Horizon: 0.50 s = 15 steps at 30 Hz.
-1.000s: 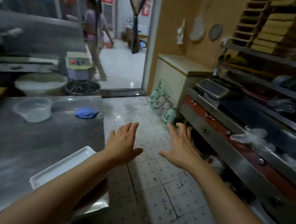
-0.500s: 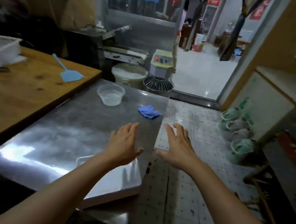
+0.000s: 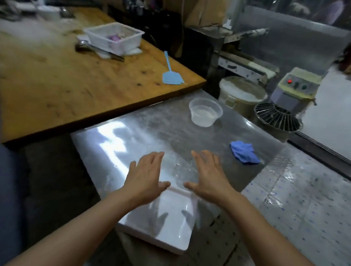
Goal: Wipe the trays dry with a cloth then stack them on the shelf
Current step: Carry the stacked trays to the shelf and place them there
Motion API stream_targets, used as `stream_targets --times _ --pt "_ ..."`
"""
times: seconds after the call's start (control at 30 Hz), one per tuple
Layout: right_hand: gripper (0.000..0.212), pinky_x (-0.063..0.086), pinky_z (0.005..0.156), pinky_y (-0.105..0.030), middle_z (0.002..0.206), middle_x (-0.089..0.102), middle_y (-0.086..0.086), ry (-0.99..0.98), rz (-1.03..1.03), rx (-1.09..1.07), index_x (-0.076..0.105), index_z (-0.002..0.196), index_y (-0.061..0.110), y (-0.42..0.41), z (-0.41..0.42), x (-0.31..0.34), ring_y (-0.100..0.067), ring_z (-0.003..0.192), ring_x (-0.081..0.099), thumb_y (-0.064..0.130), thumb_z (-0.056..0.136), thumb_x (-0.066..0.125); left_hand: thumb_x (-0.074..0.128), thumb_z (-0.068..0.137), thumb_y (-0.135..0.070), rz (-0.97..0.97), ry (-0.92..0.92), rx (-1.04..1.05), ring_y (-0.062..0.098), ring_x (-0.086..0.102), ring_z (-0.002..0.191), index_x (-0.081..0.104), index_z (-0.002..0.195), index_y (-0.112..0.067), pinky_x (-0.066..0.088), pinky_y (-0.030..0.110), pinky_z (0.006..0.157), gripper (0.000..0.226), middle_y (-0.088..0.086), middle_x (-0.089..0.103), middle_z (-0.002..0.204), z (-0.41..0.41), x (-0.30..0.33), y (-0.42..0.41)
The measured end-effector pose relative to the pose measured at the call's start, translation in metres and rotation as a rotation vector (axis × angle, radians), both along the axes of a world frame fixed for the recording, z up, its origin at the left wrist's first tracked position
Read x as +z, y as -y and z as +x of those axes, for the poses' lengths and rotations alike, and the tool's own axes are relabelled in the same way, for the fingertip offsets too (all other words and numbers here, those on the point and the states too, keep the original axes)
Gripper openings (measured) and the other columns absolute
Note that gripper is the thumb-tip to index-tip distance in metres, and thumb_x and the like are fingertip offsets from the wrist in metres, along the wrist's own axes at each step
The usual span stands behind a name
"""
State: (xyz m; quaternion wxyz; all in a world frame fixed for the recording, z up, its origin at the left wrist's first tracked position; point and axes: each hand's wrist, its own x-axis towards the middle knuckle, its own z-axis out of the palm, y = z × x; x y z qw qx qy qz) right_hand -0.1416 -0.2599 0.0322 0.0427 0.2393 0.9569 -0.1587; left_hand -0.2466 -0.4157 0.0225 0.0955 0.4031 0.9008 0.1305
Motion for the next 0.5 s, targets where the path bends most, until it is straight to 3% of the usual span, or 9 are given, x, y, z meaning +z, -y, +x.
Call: stream_targets --times 0.33,0.5 --pt "0.086 0.022 0.112 -0.039 0.152 0.014 -0.008 0.066 -0.084 0.511 0.013 0.149 0.023 -0.025 -0.017 -0.021 -0.028 0.139 0.015 0.047 0.084 0.064 0.057 0.085 -0.05 0.012 0.006 0.56 0.019 0.014 0.14 0.012 0.146 -0.021 0.016 0.045 0.112 0.082 -0.002 0.019 0.151 0.073 -0.022 0.014" --pt "0.083 0.026 0.11 -0.043 0.152 0.02 -0.008 0.144 -0.178 0.564 0.017 0.149 0.022 -0.023 -0.025 -0.041 -0.03 0.137 0.024 0.048 0.084 0.062 0.057 0.085 -0.049 0.062 0.069 0.795 0.018 -0.008 0.141 0.003 0.147 -0.02 0.007 0.048 0.114 0.087 -0.004 -0.001 0.155 0.114 -0.035 0.018"
